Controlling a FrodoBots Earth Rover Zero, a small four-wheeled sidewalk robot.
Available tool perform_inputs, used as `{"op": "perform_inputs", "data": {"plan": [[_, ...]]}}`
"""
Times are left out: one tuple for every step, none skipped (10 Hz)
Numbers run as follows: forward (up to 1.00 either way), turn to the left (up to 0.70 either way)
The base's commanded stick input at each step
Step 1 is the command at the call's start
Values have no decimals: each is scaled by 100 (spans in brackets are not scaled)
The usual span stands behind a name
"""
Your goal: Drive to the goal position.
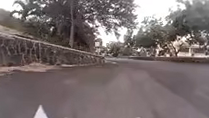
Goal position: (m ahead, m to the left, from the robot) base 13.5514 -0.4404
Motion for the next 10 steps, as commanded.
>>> {"op": "perform_inputs", "data": {"plan": [[85,-23],[85,-23],[85,-23],[85,-14],[85,-5],[85,0],[85,0],[85,0],[85,0],[85,0]]}}
